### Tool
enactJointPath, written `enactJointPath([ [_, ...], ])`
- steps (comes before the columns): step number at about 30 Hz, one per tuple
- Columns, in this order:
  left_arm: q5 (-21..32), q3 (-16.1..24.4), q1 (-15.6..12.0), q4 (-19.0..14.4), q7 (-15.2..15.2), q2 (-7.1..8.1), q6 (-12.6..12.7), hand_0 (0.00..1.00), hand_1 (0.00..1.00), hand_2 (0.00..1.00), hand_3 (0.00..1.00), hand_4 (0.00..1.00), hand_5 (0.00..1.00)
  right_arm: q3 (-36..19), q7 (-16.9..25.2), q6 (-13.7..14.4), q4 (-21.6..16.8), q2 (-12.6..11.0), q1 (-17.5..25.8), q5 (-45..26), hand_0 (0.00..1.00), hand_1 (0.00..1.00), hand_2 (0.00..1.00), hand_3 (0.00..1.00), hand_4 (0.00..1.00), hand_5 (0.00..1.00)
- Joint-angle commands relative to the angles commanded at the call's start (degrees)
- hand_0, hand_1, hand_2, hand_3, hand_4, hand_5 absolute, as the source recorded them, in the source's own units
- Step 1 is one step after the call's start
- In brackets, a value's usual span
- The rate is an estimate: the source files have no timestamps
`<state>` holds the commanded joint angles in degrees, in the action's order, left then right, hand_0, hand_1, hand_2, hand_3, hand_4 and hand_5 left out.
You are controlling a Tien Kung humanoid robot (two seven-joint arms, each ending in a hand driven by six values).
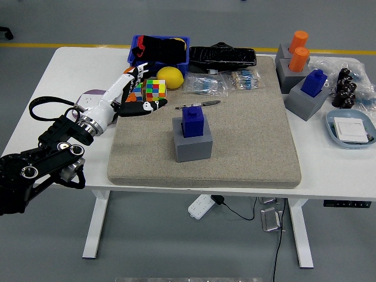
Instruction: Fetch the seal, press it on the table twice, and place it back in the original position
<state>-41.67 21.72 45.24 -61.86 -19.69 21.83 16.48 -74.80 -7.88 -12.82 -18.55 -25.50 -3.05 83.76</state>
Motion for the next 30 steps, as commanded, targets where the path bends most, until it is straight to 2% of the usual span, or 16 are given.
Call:
enactJointPath([
  [5,0.15,-0.68,-0.2,0.11,0.06,-1.18,0.16,0.998,0.924,0.898,0.974,0.912,0.123,-0.02,-0.01,-0.01,0.06,0.17,0.1,0.02,0.819,0.729,0.725,0.682,0.776,0.581],
  [6,0.26,-1.05,-0.35,0.31,0.08,-1.7,0.22,0.998,0.924,0.898,0.974,0.912,0.123,0.02,-0.01,-0.01,0.07,0.22,0.11,0.01,0.819,0.729,0.725,0.682,0.776,0.581],
  [7,0.4,-1.36,-0.45,0.45,0.07,-2.08,0.27,0.998,0.921,0.891,0.974,0.918,0.083,0.06,-0.01,-0.01,0.07,0.25,0.12,-0.01,0.819,0.729,0.726,0.682,0.776,0.581],
  [12,0.73,-3.64,-0.63,1.21,0.26,-4.1,0.33,0.998,0.921,0.891,0.974,0.918,0.083,0.36,0.0,-0.06,-0.01,0.35,-0.05,-0.17,0.819,0.729,0.726,0.682,0.776,0.581],
  [13,0.71,-3.83,-0.63,1.32,0.3,-4.33,0.33,0.998,0.915,0.879,0.972,0.92,0.039,0.35,0.0,-0.05,-0.02,0.36,-0.07,-0.17,0.819,0.729,0.725,0.682,0.776,0.581],
  [15,0.79,-3.98,-0.72,1.78,0.32,-5.17,0.43,0.998,0.915,0.879,0.972,0.92,0.039,0.41,0.01,-0.07,-0.09,0.35,-0.1,-0.22,0.819,0.729,0.725,0.682,0.776,0.581],
  [23,1.09,-3.73,-0.65,3.24,0.43,-7.38,0.73,0.998,0.907,0.869,0.971,0.916,0.032,0.44,0.02,0.0,0.05,0.39,-0.03,-0.1,0.819,0.729,0.725,0.681,0.776,0.581],
  [30,1.88,-5.53,-0.64,4.76,0.49,-8.78,1.13,0.998,0.904,0.864,0.97,0.912,0.013,0.93,0.0,-0.04,0.05,0.46,-0.15,-0.21,0.819,0.729,0.725,0.682,0.776,0.581],
])
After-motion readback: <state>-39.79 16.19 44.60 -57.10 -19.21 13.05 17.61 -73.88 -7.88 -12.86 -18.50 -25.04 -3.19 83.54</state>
